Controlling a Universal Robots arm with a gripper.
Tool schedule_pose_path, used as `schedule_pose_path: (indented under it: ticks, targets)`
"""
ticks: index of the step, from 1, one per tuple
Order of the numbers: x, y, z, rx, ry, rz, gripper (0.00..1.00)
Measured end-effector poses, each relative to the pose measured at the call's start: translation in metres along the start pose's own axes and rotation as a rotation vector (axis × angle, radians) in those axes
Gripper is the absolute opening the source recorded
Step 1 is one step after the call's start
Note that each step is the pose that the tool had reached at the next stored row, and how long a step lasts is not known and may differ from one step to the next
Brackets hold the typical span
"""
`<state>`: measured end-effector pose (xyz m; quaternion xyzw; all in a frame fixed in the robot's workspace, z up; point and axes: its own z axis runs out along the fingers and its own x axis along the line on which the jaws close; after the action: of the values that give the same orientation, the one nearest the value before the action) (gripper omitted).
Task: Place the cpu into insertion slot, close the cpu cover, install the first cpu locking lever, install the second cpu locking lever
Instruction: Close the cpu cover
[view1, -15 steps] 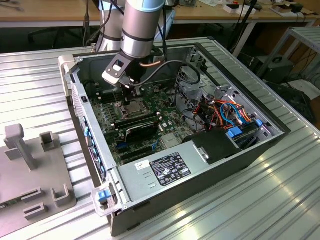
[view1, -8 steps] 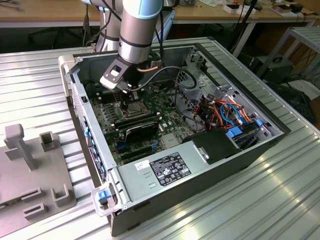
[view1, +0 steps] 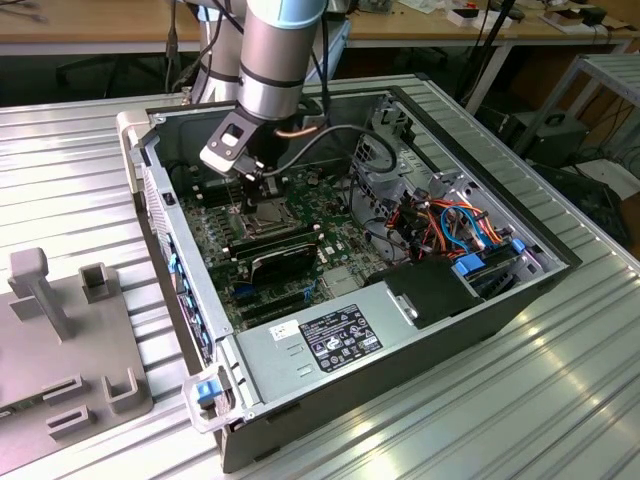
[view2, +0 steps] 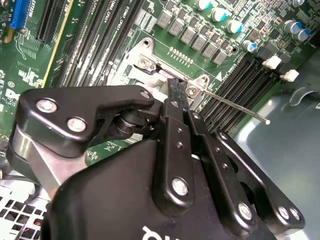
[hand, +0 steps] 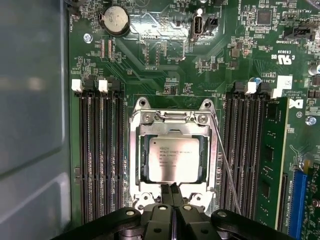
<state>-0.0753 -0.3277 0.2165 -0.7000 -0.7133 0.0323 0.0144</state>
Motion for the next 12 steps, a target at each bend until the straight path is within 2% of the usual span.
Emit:
schedule_pose_path:
  ticks: [7,9,12]
  targets:
    - [-0.0004,0.0158,-0.0013,-0.0002,-0.0009,0.0,0.11]
    - [-0.0004,0.0169,-0.0062,-0.0051,-0.0106,0.001,0.11]
    - [-0.0006,0.0165,-0.013,-0.0131,-0.0142,0.001,0.11]
